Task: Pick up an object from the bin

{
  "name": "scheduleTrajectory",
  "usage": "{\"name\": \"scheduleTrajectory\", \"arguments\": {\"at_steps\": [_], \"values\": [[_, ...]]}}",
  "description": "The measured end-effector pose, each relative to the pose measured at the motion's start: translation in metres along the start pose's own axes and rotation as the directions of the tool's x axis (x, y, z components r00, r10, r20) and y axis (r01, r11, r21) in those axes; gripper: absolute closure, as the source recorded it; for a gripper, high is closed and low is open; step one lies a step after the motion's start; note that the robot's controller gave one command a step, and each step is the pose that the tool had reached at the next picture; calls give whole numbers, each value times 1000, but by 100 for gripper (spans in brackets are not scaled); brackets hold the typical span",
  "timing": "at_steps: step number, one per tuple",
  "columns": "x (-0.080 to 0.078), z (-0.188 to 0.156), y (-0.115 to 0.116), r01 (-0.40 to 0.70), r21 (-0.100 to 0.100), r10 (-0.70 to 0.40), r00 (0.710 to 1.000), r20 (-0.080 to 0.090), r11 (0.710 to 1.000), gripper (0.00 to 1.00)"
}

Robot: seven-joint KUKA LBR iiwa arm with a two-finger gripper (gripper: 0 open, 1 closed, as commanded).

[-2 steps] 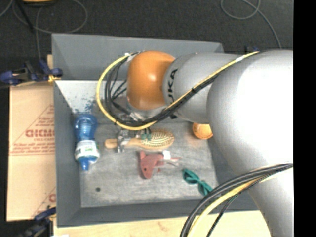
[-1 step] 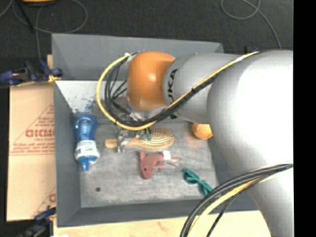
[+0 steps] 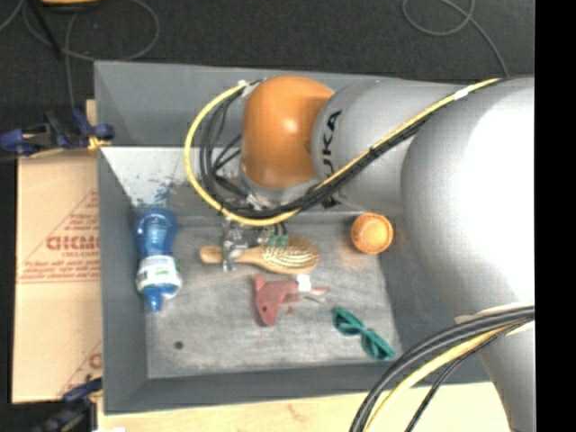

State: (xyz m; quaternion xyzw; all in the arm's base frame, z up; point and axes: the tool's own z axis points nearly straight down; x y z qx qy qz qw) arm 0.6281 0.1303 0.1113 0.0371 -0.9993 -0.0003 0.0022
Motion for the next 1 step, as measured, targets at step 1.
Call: {"name": "scheduleTrajectory", "arguments": {"at_steps": [1], "values": [[-8, -139, 9, 10, 1, -10, 1000, 8, 1000, 100]]}}
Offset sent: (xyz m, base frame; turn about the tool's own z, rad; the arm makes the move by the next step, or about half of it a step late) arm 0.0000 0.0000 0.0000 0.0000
